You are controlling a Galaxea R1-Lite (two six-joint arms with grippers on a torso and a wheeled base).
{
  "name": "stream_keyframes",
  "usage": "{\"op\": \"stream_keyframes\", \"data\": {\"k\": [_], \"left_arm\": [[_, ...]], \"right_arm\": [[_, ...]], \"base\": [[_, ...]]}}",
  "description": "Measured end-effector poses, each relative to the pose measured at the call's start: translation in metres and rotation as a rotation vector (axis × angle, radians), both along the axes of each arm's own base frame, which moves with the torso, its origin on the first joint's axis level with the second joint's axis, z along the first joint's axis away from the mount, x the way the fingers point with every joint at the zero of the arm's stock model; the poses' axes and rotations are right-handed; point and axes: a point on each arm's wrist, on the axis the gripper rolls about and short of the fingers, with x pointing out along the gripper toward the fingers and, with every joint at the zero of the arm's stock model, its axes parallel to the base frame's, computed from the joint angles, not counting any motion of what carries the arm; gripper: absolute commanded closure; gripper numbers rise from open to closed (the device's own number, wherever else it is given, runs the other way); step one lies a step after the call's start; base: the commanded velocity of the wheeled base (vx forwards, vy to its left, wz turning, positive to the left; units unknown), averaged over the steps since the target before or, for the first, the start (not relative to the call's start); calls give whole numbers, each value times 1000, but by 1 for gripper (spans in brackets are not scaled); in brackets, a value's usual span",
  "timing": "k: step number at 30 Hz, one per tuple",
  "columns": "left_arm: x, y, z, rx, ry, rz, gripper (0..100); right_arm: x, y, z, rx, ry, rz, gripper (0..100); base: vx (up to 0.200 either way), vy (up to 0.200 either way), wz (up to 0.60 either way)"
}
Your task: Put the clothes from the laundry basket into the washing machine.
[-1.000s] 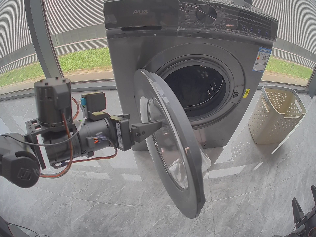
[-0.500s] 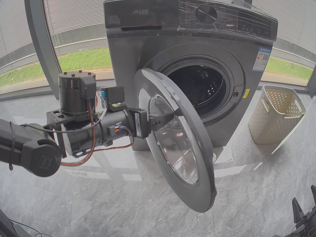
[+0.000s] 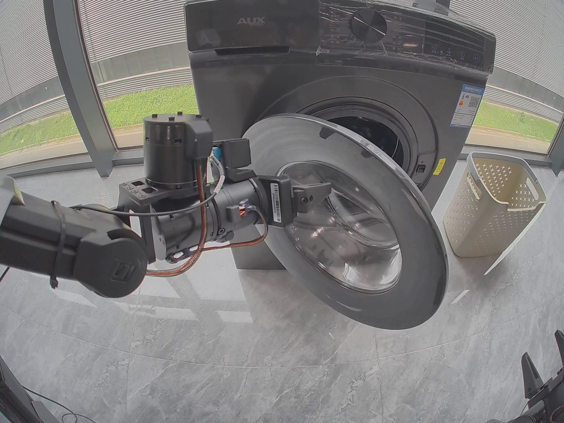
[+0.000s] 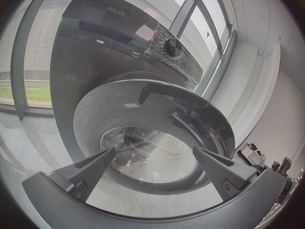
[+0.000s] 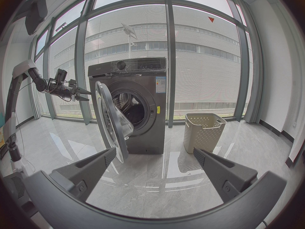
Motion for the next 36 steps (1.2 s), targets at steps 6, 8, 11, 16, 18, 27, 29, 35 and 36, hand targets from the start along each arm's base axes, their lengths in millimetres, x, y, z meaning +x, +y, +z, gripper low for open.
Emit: {"op": "stream_keyframes", "data": {"k": [6,8,11,16,18,27,29,35,36], "left_arm": [[19,-13,10,-31,-43,23,0],[28,-18,14,-46,-64,46,0],[41,-26,20,-64,-89,91,0],[57,-35,24,-97,-103,136,0],[57,-36,24,-96,-96,140,0],[11,-17,1,13,31,119,0],[-8,-5,-3,40,56,111,0],[-70,45,-6,85,74,112,0],[-80,55,-6,90,71,114,0]], "right_arm": [[0,0,0,0,0,0,0],[0,0,0,0,0,0,0],[0,0,0,0,0,0,0],[0,0,0,0,0,-1,0],[0,0,0,0,0,0,0],[0,0,0,0,0,0,0],[0,0,0,0,0,0,0],[0,0,0,0,0,-1,0],[0,0,0,0,0,-1,0]], "base": [[0,0,0],[0,0,0],[0,0,0],[0,0,0],[0,0,0],[0,0,0],[0,0,0],[0,0,0],[0,0,0]]}}
